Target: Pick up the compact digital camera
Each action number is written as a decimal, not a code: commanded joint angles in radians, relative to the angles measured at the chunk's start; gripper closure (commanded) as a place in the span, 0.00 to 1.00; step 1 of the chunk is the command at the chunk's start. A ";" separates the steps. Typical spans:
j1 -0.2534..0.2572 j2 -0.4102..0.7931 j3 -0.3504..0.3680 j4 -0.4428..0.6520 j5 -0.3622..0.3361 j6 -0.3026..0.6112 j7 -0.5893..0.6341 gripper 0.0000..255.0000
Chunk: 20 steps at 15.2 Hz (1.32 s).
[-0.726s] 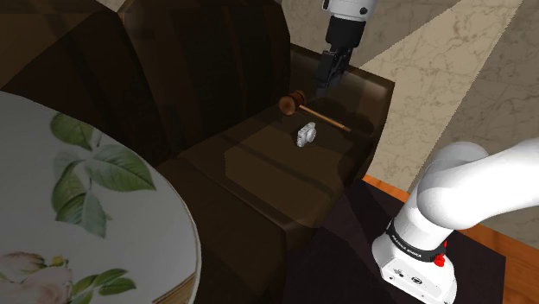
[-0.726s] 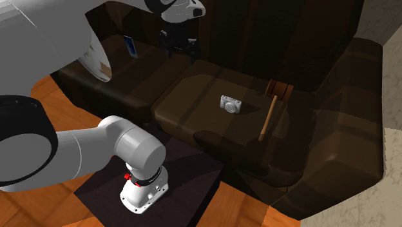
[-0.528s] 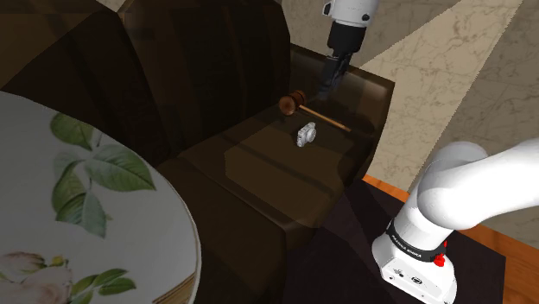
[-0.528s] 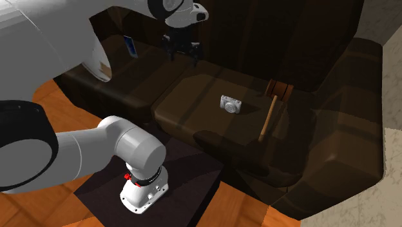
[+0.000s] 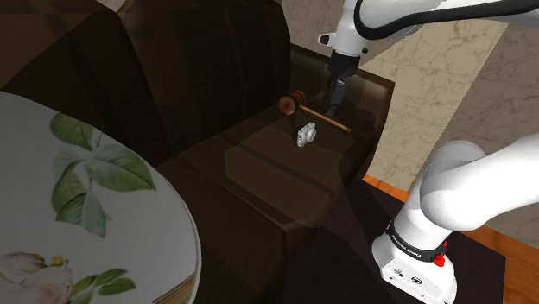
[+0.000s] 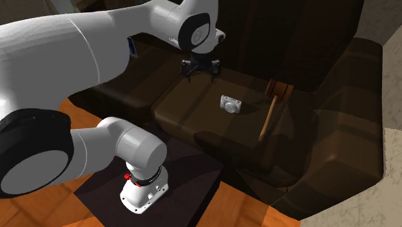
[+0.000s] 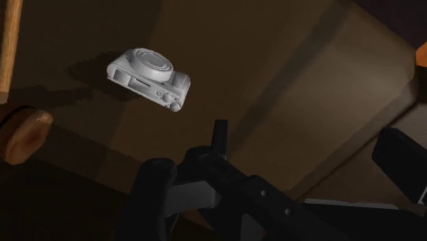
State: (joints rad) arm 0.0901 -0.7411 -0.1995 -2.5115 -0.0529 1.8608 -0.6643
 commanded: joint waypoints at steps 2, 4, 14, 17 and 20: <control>0.029 0.071 -0.091 -0.023 -0.039 0.102 -0.193 0.00; 0.054 0.127 -0.149 -0.023 -0.055 0.164 -0.314 0.00; 0.253 0.531 -0.436 0.104 0.065 0.430 -0.991 0.00; 0.262 0.568 -0.448 0.100 0.095 0.465 -1.034 0.00; 0.269 0.599 -0.457 0.083 0.122 0.507 -1.058 0.00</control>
State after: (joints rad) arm 0.3554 -0.1552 -0.6527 -2.4239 0.0575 2.3514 -1.7114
